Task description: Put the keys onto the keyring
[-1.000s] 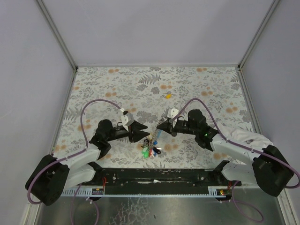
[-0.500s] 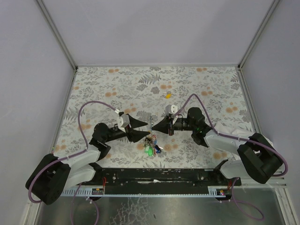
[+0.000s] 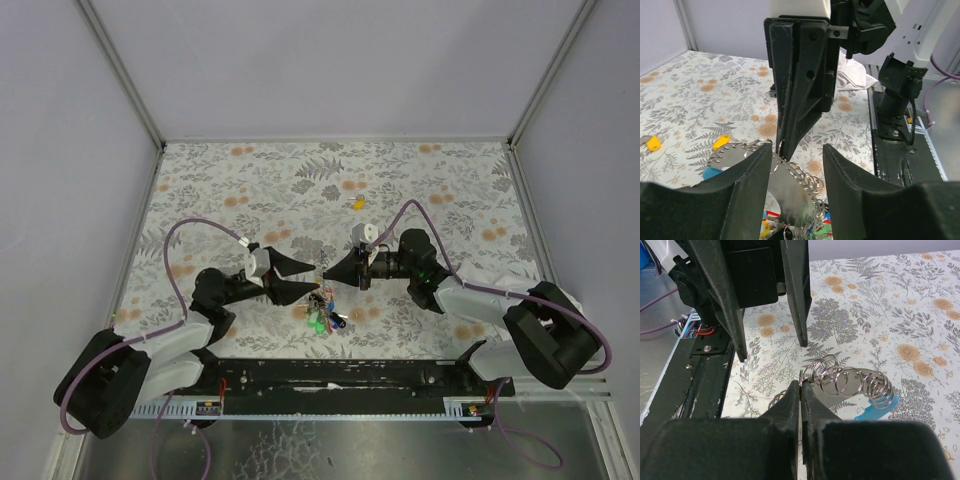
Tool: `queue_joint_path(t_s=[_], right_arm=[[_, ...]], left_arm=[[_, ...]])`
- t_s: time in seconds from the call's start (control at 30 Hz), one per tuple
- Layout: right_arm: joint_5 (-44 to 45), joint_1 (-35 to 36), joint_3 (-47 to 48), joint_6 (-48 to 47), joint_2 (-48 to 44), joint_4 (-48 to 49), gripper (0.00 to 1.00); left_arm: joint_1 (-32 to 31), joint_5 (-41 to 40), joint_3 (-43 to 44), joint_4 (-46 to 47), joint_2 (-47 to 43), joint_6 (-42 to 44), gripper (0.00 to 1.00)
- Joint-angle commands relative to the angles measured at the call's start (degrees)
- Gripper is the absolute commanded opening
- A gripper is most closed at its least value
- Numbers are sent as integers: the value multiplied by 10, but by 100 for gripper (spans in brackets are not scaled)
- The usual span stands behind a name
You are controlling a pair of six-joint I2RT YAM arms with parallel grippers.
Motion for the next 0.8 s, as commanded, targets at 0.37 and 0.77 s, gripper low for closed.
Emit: queue_joint_path(t_s=[0.37, 0.77], right_arm=[[-51, -3, 26, -25, -7, 10, 0], [-51, -3, 24, -52, -33, -33, 0]], left_arm=[[5, 68, 63, 64, 100, -41, 40], [39, -6, 93, 14, 161, -116, 47]])
